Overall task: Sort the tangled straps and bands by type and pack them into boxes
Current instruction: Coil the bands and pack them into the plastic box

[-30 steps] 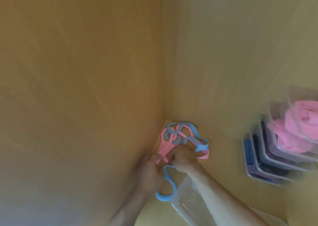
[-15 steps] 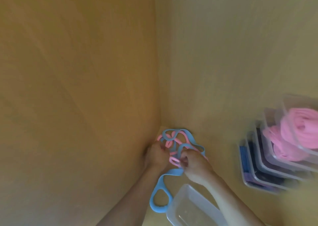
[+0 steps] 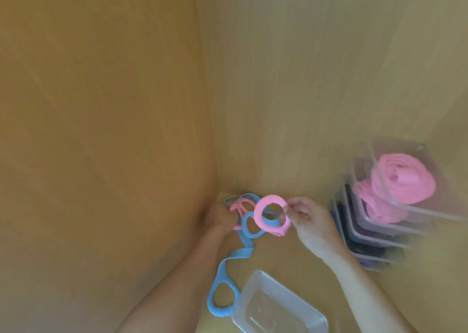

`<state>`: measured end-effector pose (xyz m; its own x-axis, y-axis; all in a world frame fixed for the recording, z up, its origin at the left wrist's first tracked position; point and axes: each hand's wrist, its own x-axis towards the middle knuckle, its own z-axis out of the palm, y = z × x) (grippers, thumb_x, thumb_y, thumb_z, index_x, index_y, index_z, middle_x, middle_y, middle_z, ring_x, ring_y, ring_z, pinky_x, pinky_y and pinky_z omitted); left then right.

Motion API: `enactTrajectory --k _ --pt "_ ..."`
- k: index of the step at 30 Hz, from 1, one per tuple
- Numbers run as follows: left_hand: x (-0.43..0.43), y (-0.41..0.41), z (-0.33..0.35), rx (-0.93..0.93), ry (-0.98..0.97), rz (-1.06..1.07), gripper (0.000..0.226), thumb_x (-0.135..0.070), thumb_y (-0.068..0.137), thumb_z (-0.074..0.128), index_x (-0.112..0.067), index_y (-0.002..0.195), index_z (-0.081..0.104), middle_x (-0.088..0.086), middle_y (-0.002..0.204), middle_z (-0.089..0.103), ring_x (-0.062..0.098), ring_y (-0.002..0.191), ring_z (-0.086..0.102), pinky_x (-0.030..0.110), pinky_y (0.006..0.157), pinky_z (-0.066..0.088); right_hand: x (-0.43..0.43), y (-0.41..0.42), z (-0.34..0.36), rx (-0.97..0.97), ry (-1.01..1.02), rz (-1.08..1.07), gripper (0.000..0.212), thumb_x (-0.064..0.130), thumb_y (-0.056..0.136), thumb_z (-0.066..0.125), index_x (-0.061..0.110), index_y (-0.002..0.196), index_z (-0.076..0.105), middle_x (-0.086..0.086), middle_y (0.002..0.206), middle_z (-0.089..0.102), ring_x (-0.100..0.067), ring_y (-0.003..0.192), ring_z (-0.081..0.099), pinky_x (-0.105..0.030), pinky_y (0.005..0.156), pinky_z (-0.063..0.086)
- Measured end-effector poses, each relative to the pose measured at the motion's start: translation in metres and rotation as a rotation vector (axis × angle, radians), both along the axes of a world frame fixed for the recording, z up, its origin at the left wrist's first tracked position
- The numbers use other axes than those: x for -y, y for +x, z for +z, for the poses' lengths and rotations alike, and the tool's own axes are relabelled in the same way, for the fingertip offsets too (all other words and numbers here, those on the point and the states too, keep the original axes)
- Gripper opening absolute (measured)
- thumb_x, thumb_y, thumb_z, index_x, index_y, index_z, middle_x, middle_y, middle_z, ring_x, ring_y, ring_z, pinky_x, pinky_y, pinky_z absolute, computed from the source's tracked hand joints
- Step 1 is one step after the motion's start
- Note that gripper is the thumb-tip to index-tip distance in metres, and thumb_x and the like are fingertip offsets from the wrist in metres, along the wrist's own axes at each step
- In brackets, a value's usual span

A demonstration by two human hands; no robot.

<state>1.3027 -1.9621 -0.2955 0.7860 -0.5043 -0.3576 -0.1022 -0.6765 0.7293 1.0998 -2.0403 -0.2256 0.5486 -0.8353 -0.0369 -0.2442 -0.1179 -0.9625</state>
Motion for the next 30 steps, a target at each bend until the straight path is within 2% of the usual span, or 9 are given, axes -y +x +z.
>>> enactTrajectory --k 3,6,11,15,19,21,23,26,30 --pt "-0.002 0.004 0.021 -0.05 -0.04 0.037 0.024 -0.033 0.086 0.068 -0.017 0.068 0.068 0.005 0.075 0.071 0.027 0.082 0.072 0.032 0.072 0.057 0.006 0.006 0.019 0.052 -0.01 -0.014 0.013 0.007 0.095 0.066 0.017 0.087 0.069 0.008 0.072 0.076 0.001 0.063 0.067 -0.008 0.062 0.045" --pt "-0.007 0.005 0.043 -0.075 -0.108 0.067 0.019 -0.029 0.085 0.066 -0.013 0.075 0.07 0.008 0.077 0.073 0.028 0.075 0.073 0.036 0.07 0.06 0.01 0.011 0.038 0.103 -0.018 -0.008 0.013 0.006 0.095 0.066 0.017 0.088 0.069 0.006 0.072 0.076 -0.002 0.065 0.068 -0.011 0.063 0.048" --pt "-0.017 0.002 0.087 0.004 -0.277 0.006 0.013 -0.017 0.09 0.06 -0.007 0.09 0.068 0.011 0.085 0.071 0.026 0.07 0.065 0.034 0.063 0.053 0.009 0.018 0.068 0.181 -0.034 -0.002 0.013 0.003 0.094 0.066 0.014 0.088 0.07 -0.003 0.076 0.076 -0.019 0.076 0.073 -0.039 0.082 0.058" --pt "-0.019 -0.002 0.132 -0.031 -0.368 -0.135 0.012 -0.006 0.089 0.067 0.003 0.097 0.07 0.024 0.1 0.072 0.037 0.094 0.071 0.051 0.088 0.058 0.01 0.027 0.093 0.221 -0.056 0.008 0.012 0.002 0.094 0.065 0.012 0.089 0.071 -0.004 0.075 0.076 -0.018 0.073 0.073 -0.04 0.081 0.058" --pt "-0.014 -0.009 0.173 -0.003 -0.473 -0.193 0.014 0.0 0.091 0.067 0.008 0.102 0.069 0.031 0.106 0.07 0.037 0.094 0.07 0.057 0.092 0.054 0.013 0.03 0.115 0.242 -0.086 0.016 0.01 0.007 0.095 0.066 0.014 0.09 0.072 -0.005 0.081 0.077 -0.021 0.077 0.073 -0.041 0.083 0.056" --pt "-0.012 -0.013 0.191 0.02 -0.525 -0.202 0.012 0.001 0.093 0.065 0.003 0.102 0.072 0.025 0.103 0.072 0.039 0.099 0.07 0.055 0.094 0.054 0.015 0.03 0.127 0.254 -0.101 0.027 0.01 0.009 0.095 0.066 0.015 0.09 0.071 -0.005 0.084 0.077 -0.026 0.082 0.073 -0.039 0.081 0.056" --pt "-0.01 -0.016 0.206 0.052 -0.576 -0.214 0.011 0.0 0.092 0.066 -0.005 0.098 0.075 0.019 0.1 0.074 0.032 0.096 0.071 0.051 0.095 0.055 0.016 0.029 0.137 0.277 -0.108 0.031 0.01 0.009 0.095 0.066 0.016 0.09 0.071 -0.004 0.083 0.077 -0.028 0.083 0.074 -0.039 0.08 0.057" --pt "-0.006 -0.019 0.225 0.106 -0.636 -0.227 0.012 -0.003 0.091 0.069 -0.009 0.096 0.078 0.012 0.096 0.076 0.021 0.087 0.071 0.046 0.091 0.058 0.021 0.024 0.152 0.309 -0.113 0.024 0.009 0.009 0.095 0.067 0.016 0.091 0.072 -0.005 0.086 0.077 -0.031 0.085 0.074 -0.049 0.086 0.058" --pt "-0.001 -0.022 0.251 0.138 -0.683 -0.271 0.01 -0.004 0.09 0.071 -0.009 0.095 0.078 0.009 0.096 0.076 0.028 0.096 0.072 0.042 0.088 0.06 0.03 0.017 0.173 0.38 -0.097 0.02 0.011 0.011 0.094 0.069 0.019 0.088 0.073 -0.007 0.089 0.078 -0.034 0.09 0.074 -0.054 0.09 0.057"
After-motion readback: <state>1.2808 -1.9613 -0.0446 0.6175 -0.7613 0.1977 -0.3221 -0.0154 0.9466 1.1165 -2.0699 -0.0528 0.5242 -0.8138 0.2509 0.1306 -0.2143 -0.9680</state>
